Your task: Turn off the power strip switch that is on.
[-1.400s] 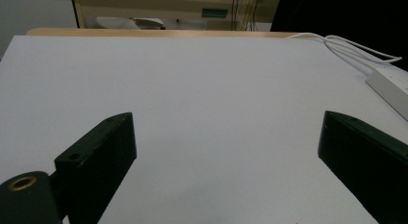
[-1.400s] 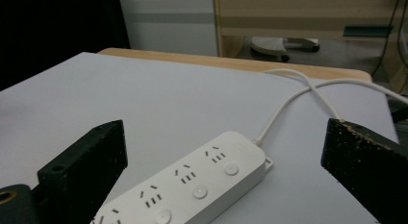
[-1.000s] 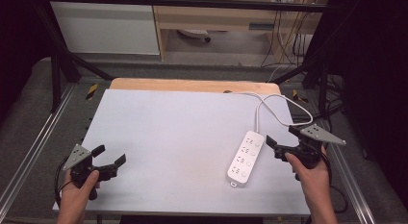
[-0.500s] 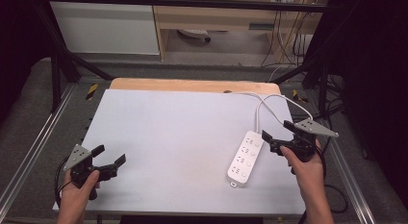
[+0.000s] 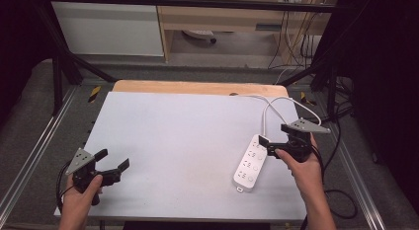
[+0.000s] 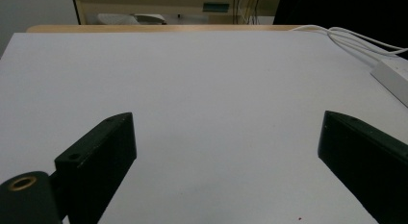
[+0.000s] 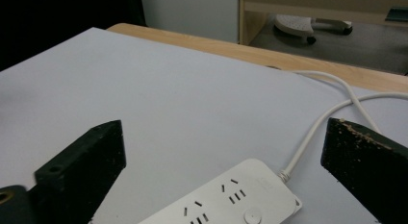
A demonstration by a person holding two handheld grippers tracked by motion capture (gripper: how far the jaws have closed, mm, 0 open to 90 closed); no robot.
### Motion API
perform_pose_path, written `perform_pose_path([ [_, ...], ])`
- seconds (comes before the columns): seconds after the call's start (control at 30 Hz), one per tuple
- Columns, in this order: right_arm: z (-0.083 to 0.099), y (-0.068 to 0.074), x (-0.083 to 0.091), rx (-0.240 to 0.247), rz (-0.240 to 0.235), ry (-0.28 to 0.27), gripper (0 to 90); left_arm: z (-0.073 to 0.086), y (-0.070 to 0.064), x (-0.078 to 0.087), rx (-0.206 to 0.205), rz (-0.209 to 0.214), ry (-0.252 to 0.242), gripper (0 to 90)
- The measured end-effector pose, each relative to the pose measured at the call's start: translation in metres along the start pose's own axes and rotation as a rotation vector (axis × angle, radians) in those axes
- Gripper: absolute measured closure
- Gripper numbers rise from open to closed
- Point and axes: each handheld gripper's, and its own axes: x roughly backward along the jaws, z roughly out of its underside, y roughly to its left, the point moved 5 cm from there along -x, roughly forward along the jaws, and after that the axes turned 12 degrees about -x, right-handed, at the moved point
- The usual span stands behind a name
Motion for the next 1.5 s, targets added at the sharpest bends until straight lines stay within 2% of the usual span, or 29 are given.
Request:
perform_pose_path([
  [0.1, 0.002, -0.001, -0.003, 0.008, 0.021, 0.011, 3.0, 0.000, 0.000, 0.000, -0.004, 0.000, 0.005, 5.9],
  [0.23, 0.005, 0.000, -0.005, 0.015, 0.016, 0.015, 5.7, 0.000, 0.000, 0.000, -0.006, -0.003, 0.005, 5.9],
  [0.47, 0.010, 0.002, -0.011, 0.019, -0.005, 0.025, 11.6, 0.000, 0.001, 0.000, -0.007, -0.008, 0.004, 5.9],
  [1.03, 0.018, 0.008, -0.017, 0.036, -0.050, 0.044, 16.0, 0.001, 0.001, -0.001, -0.010, -0.008, 0.007, 5.9],
  [1.5, 0.030, 0.014, -0.022, 0.075, -0.074, 0.107, 37.5, 0.001, 0.001, 0.000, -0.013, -0.008, 0.009, 5.9],
])
